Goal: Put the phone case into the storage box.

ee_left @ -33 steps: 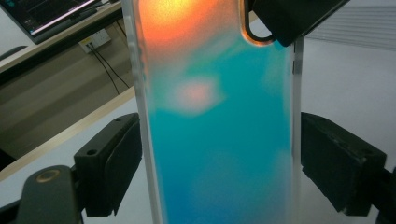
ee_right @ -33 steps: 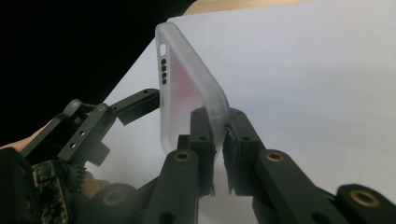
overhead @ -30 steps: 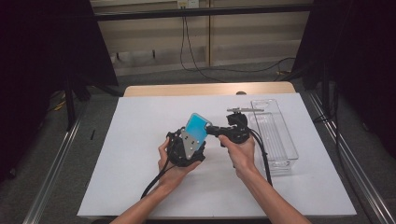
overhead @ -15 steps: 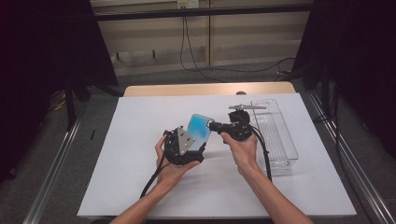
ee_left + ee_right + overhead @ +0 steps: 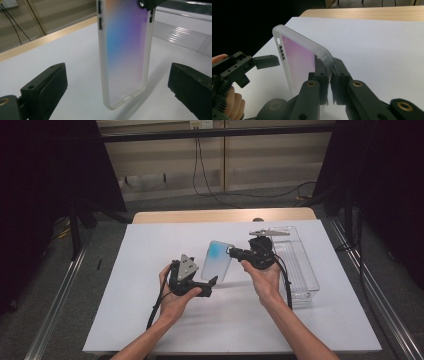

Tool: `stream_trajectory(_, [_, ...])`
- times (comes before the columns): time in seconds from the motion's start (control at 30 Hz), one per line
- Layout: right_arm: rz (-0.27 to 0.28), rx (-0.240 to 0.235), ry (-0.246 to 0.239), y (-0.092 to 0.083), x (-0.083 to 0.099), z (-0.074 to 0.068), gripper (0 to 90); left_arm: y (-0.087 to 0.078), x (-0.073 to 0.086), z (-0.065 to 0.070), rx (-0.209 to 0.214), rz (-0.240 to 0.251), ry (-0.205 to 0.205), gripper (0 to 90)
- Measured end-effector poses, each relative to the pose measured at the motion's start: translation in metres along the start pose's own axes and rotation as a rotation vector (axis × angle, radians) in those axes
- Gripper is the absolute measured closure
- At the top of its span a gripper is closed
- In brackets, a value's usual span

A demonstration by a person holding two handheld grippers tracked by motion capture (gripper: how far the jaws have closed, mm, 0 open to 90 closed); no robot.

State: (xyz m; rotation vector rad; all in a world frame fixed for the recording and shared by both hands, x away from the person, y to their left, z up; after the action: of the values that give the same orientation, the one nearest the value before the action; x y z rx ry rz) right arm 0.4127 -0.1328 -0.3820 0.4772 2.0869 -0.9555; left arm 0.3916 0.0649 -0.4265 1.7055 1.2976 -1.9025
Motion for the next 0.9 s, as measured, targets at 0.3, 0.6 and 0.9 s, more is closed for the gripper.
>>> stream_trajectory(0.3, [0.025, 0.006, 0.003, -0.006, -0.004, 0.006, 84.7, -0.008, 0.003, -0.015, -0.033, 0.018, -0.059, 2.7])
stream_trajectory(0.6, [0.048, 0.020, -0.002, -0.016, -0.004, 0.013, 84.7, -0.014, 0.014, -0.018, -0.058, 0.055, -0.028, 3.9])
stream_trajectory(0.9, [0.057, 0.041, -0.003, -0.025, -0.002, 0.021, 84.7, -0.026, 0.024, -0.028, -0.095, 0.089, -0.050, 3.9])
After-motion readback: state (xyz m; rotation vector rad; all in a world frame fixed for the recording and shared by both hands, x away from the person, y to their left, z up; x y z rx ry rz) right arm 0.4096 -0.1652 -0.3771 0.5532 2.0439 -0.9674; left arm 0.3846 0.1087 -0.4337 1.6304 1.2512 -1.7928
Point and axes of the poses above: each handheld gripper's, and its own axes: y roughly forward along the jaws, x roughly out of its underside, z roughly to its right, the point moved 4 cm from there along y, roughly forward along the jaws, and after that the axes turned 6 degrees about -x, right-handed, at the moved point
